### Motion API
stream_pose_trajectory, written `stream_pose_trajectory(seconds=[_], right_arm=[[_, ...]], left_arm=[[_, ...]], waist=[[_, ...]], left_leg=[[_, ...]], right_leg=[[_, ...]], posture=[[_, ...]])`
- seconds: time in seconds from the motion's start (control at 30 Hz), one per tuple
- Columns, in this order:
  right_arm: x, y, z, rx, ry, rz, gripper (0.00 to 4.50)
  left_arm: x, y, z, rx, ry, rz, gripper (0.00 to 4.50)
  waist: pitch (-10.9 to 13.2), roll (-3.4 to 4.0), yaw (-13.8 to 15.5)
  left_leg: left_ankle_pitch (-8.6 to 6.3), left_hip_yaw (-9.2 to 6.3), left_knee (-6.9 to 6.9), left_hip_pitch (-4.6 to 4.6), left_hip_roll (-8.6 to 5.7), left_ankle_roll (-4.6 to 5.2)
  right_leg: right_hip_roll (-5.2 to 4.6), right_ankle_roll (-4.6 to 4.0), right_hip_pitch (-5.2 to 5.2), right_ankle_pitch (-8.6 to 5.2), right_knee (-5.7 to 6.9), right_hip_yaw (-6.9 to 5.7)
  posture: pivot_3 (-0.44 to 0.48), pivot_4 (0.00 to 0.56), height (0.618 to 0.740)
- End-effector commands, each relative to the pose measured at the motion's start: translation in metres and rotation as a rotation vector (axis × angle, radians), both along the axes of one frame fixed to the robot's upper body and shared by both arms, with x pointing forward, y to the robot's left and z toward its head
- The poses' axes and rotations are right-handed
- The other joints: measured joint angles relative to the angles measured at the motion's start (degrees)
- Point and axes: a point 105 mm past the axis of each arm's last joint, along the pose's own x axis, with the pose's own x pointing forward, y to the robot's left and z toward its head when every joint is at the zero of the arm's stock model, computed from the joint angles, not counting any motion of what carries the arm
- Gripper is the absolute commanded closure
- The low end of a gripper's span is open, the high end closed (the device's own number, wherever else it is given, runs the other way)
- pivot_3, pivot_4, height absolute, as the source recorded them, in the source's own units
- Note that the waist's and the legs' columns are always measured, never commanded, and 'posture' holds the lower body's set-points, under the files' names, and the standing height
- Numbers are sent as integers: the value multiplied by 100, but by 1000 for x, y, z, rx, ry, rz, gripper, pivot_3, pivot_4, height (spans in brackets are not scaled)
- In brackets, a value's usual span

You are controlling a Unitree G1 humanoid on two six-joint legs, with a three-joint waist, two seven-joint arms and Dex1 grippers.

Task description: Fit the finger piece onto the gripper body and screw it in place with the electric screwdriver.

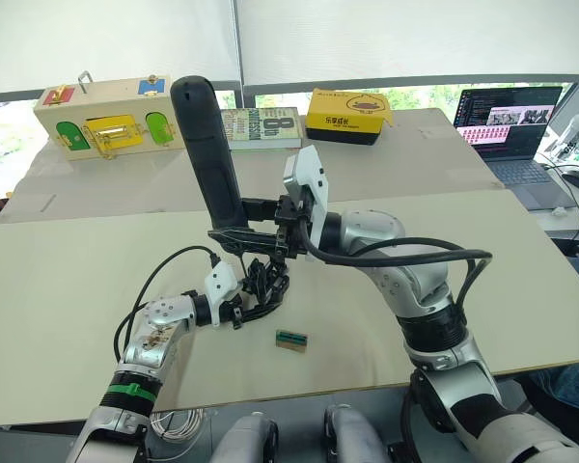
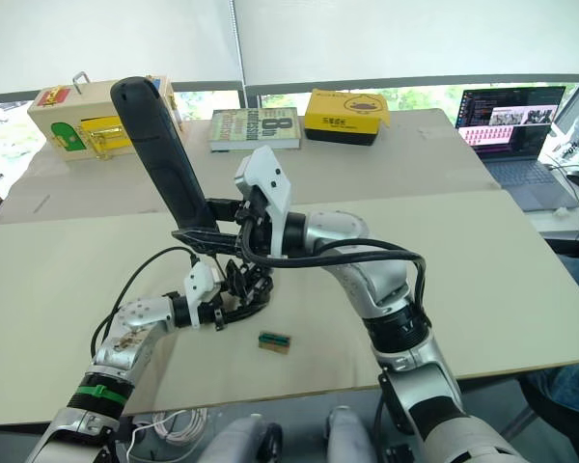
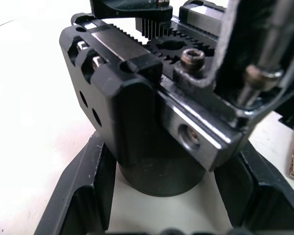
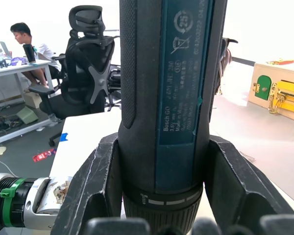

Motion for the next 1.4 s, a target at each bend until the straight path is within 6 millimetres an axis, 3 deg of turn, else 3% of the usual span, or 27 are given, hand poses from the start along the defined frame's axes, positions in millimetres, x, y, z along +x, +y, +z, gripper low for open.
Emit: stream_pose_trajectory(seconds=[0.03, 0.7, 1.4], right_arm=[[-3, -1, 5, 26, -29, 0, 2576], [-4, -5, -8, 4, 12, 11, 2576], [-1, -2, -39, -41, 11, 4, 2576]], left_arm=[[-8, 1, -22, 31, 86, -7, 2218], [-8, 5, -27, 41, 94, -2, 2218], [-9, 5, -25, 38, 84, 1, 2218]], waist=[[0, 0, 0], [-18, 1, 1], [-37, 1, -4]], left_leg=[[0, 0, 0, 0, 0, 0], [-1, 0, -1, 21, 1, -2], [-6, 4, -13, 57, 3, -8]], right_leg=[[0, 0, 0, 0, 0, 0], [0, -1, 6, -2, 0, 0], [-2, -2, 24, -8, -2, -1]], posture=[[0, 150, 740], [0, 150, 740], [0, 150, 740]])
